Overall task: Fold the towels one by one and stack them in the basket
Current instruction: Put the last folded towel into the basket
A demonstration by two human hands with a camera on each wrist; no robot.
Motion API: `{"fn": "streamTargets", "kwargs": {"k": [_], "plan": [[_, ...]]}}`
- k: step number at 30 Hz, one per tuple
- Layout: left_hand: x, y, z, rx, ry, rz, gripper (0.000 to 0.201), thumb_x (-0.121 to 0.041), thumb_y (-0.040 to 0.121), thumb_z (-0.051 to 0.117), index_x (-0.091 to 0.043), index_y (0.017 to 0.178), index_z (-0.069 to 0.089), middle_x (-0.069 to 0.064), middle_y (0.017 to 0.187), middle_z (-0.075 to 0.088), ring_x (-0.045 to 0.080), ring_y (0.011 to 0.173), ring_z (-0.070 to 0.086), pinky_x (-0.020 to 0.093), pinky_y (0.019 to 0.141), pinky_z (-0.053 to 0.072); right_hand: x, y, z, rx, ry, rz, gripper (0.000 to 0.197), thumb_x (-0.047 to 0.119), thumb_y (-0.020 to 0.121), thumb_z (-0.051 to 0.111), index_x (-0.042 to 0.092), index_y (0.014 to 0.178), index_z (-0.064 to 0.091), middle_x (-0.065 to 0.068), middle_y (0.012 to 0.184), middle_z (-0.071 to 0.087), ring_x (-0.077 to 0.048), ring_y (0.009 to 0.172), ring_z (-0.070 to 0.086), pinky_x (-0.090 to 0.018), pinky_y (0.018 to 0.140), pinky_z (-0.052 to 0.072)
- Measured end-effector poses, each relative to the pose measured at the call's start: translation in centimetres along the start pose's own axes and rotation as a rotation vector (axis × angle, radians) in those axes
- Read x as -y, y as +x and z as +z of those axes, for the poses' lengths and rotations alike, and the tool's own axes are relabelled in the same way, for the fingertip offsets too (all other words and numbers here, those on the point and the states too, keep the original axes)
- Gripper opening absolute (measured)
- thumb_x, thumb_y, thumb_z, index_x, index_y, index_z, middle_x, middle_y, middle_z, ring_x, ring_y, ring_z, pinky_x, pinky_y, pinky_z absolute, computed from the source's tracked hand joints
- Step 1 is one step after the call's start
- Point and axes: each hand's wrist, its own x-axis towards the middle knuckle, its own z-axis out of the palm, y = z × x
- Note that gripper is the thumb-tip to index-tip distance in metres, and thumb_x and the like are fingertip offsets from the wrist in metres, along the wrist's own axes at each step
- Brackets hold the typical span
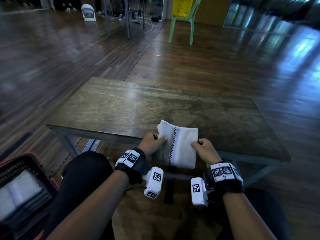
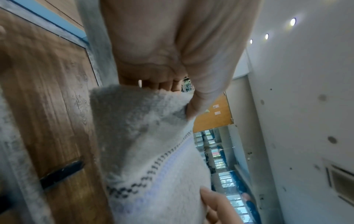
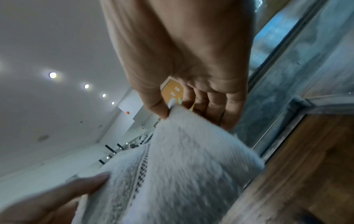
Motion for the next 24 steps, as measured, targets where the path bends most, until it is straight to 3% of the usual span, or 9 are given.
{"fn": "streamTargets", "kwargs": {"k": [4,9,12,15,18,19,21,24], "plan": [[-1.0,-3.4,-1.8,-0.004,-0.16,0.004,0.022,-0.023,0.089,0.061,-0.016,0.074,0.047,0.002,0.076,0.055,0.02,0.078,0.054,0.029,0.066,0.043,1.1,-3.1,-0.3,0.021,0.32,0.067,0.02,0.019,0.09,0.056,0.003,0.099,0.066,-0.01,0.096,0.068,-0.022,0.089,0.064,-0.034,0.075,0.049],[-3.8,-7.1,-5.4,-0.046,-0.265,0.038,0.023,-0.022,0.088,0.063,-0.002,0.098,0.062,0.011,0.091,0.066,0.018,0.074,0.061,0.026,0.06,0.047,6.5,-6.4,-1.1,0.125,0.417,0.064,0.017,0.016,0.089,0.059,0.001,0.096,0.064,-0.015,0.097,0.067,-0.027,0.088,0.063,-0.04,0.078,0.049],[-6.5,-9.0,-8.5,-0.105,-0.298,0.103,0.018,-0.024,0.088,0.063,-0.008,0.096,0.066,0.006,0.089,0.068,0.017,0.074,0.062,0.025,0.061,0.048,11.0,-7.5,-1.5,0.19,0.444,-0.021,0.013,0.012,0.09,0.057,0.001,0.096,0.06,-0.016,0.094,0.064,-0.027,0.083,0.061,-0.039,0.072,0.048],[-8.6,-11.0,-12.3,-0.203,-0.347,0.153,0.017,-0.022,0.089,0.062,-0.011,0.103,0.064,0.003,0.088,0.065,0.017,0.078,0.06,0.018,0.056,0.048,15.8,-8.2,-1.0,0.297,0.458,-0.125,0.005,0.008,0.09,0.054,0.008,0.085,0.057,-0.011,0.088,0.063,-0.023,0.076,0.06,-0.035,0.065,0.049],[-9.7,-13.4,-16.6,-0.312,-0.382,0.217,0.015,-0.017,0.088,0.062,-0.007,0.1,0.064,0.012,0.097,0.066,0.025,0.087,0.059,0.031,0.073,0.046,20.6,-9.1,0.8,0.433,0.426,-0.205,0.007,0.007,0.09,0.054,0.01,0.086,0.058,-0.008,0.086,0.063,-0.022,0.078,0.059,-0.037,0.069,0.049],[-10.0,-14.4,-18.1,-0.356,-0.38,0.236,0.015,-0.015,0.088,0.062,-0.006,0.099,0.064,0.015,0.098,0.065,0.026,0.087,0.059,0.035,0.077,0.045,22.2,-9.5,1.7,0.485,0.418,-0.218,0.005,0.007,0.088,0.056,0.008,0.091,0.06,-0.009,0.09,0.064,-0.022,0.082,0.059,-0.038,0.075,0.049],[-10.2,-16.5,-21.1,-0.449,-0.377,0.251,0.013,-0.014,0.088,0.062,-0.005,0.098,0.064,0.017,0.097,0.065,0.026,0.084,0.059,0.037,0.078,0.046,25.0,-10.0,4.0,0.58,0.418,-0.234,0.02,0.009,0.084,0.061,0.006,0.104,0.061,-0.011,0.098,0.064,-0.022,0.088,0.06,-0.039,0.082,0.05],[-9.3,-19.6,-25.3,-0.568,-0.403,0.251,0.013,-0.013,0.087,0.063,-0.005,0.097,0.064,0.018,0.098,0.065,0.028,0.087,0.06,0.042,0.085,0.048,28.7,-11.2,8.0,0.722,0.375,-0.3,0.021,0.01,0.086,0.059,0.008,0.107,0.059,-0.008,0.095,0.063,-0.019,0.084,0.059,-0.037,0.076,0.05]]}}
